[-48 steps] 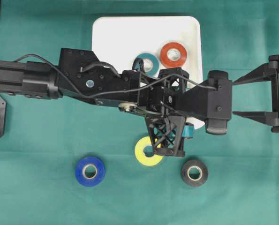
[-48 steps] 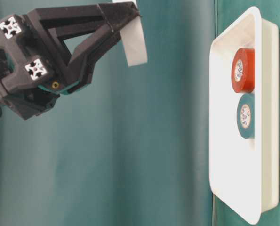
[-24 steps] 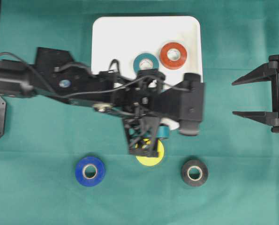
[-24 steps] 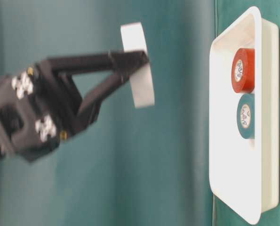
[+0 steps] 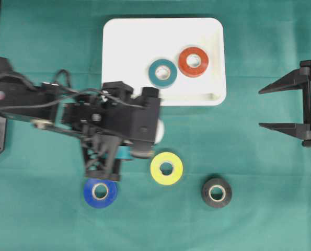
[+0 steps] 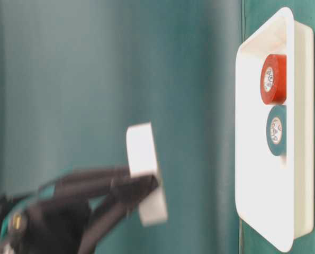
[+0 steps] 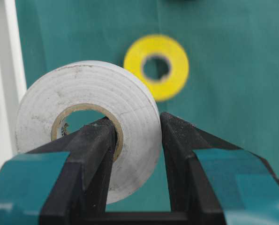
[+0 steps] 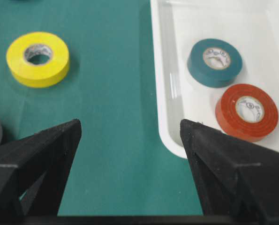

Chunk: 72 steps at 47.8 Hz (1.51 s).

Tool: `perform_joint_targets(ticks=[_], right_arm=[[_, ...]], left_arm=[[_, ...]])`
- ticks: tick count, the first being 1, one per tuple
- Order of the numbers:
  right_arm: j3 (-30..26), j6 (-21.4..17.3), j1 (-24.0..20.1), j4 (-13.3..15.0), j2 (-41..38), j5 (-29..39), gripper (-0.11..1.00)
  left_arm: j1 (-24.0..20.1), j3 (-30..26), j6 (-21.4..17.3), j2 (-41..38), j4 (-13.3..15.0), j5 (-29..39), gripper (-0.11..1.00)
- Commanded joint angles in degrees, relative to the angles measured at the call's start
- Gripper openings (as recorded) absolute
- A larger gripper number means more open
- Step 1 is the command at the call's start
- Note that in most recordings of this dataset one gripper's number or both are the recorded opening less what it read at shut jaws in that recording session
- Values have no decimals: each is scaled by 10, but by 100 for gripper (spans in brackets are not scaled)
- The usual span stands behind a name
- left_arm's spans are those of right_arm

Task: Pick up the tape from a random location and place it into the white case.
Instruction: 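Lift the white roll with the left gripper and pull it leftward, then carry the white roll with the left gripper over the tray's left end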

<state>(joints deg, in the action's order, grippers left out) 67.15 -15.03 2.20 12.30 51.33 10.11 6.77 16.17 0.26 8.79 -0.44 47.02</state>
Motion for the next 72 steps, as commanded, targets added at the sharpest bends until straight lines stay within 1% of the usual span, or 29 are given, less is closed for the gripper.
perform_joint_targets(ticks=[1, 12, 25, 32, 40, 49, 57, 65, 72], right_arm=[[-12, 1, 1, 1, -3, -3, 85], [-13, 2, 1, 1, -3, -3, 85], [-13, 2, 1, 0, -3, -3, 85], [-13, 2, 1, 0, -3, -3, 85], [-13, 2, 1, 1, -3, -3, 85], [-12, 3, 1, 1, -3, 2, 85], [-12, 5, 1, 3, -4, 3, 85], [-12, 5, 1, 9, -4, 7, 85], [-12, 4, 1, 9, -4, 8, 85]], left_arm=[[1, 21, 0, 47, -2, -8, 26], [2, 99, 0, 112, -2, -19, 26], [2, 149, 0, 160, -1, -31, 26], [2, 155, 0, 162, -1, -37, 26], [2, 147, -1, 152, -1, -40, 26], [-5, 134, -5, 130, -1, -67, 26], [-35, 113, -5, 104, -2, -78, 26], [-89, 94, -5, 79, -2, -78, 26], [-142, 89, -4, 69, -2, -78, 26]])
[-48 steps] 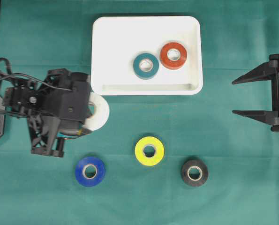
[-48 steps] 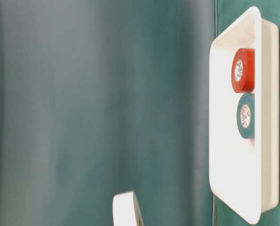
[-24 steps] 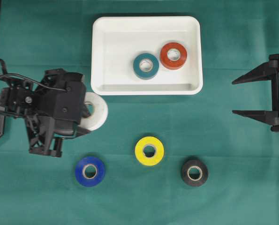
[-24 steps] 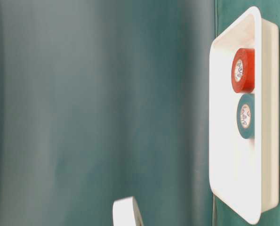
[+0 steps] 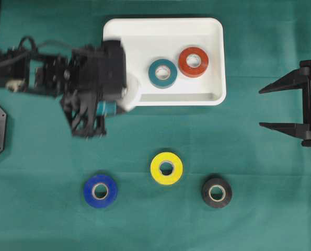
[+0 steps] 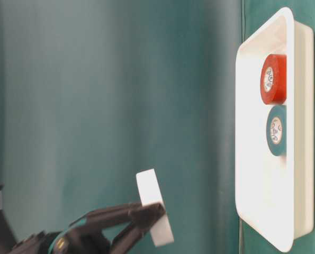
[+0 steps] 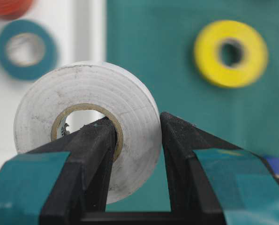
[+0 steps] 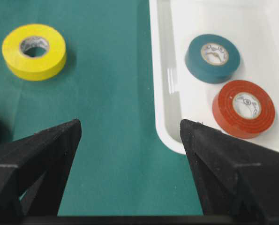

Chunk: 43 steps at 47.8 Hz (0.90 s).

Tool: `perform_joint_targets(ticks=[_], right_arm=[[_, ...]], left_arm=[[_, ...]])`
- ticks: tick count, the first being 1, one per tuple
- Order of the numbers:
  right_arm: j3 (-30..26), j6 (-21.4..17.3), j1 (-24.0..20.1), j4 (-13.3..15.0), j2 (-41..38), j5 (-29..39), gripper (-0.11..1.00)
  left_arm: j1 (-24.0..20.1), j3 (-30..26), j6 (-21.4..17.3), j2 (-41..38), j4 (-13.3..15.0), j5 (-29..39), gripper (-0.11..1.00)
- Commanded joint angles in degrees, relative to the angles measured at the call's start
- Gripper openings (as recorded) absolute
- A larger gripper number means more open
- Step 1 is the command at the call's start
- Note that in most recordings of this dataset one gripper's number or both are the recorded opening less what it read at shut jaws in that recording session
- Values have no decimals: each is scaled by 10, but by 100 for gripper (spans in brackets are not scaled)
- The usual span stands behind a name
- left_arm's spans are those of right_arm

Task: Pick up the tape from a random location and place it into the white case.
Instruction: 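Carry the white roll with the left gripper over the tray's left end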

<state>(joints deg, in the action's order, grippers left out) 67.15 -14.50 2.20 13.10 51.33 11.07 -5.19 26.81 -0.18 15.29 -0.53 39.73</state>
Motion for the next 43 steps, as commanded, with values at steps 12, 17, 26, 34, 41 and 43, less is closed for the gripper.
perform_joint_targets(ticks=[12, 17, 26, 34, 41, 43], right_arm=[[-13, -2, 2, 1, -4, -3, 85], [-13, -2, 1, 1, -4, -3, 85], [-13, -2, 7, 1, -4, -3, 85], [-13, -2, 10, 1, -4, -3, 85], [-12, -2, 10, 1, -4, -2, 85], [-12, -2, 11, 1, -4, -3, 85]], left_arm=[[-94, -16, 0, 4, 0, -5, 26], [-109, -15, 0, 4, -1, -5, 26], [-116, -14, -1, 4, -1, -5, 26], [-116, -13, -1, 4, 0, -5, 26], [-116, -13, 0, 4, 0, -5, 26], [-116, -13, 0, 4, 0, -5, 26]])
